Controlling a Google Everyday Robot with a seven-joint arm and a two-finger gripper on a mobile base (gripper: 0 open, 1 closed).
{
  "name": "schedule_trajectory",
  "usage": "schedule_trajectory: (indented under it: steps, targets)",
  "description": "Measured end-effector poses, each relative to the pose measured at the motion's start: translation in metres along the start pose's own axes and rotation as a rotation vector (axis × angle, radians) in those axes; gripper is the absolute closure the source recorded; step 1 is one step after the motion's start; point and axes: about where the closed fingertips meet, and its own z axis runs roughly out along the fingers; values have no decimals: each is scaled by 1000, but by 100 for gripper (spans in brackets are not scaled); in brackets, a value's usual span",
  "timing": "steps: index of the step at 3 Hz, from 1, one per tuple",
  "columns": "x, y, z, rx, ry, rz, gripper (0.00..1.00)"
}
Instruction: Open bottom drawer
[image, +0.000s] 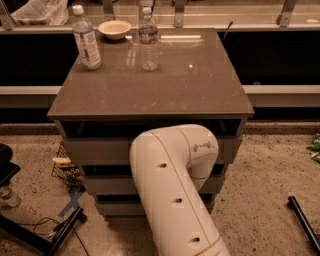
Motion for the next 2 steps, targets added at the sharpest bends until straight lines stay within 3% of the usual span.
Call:
schedule_trajectory:
  steps: [1,2]
  targets:
    - [-11,-9,29,-44,-11,61,0]
    - [-14,-10,36,-52,-17,58,0]
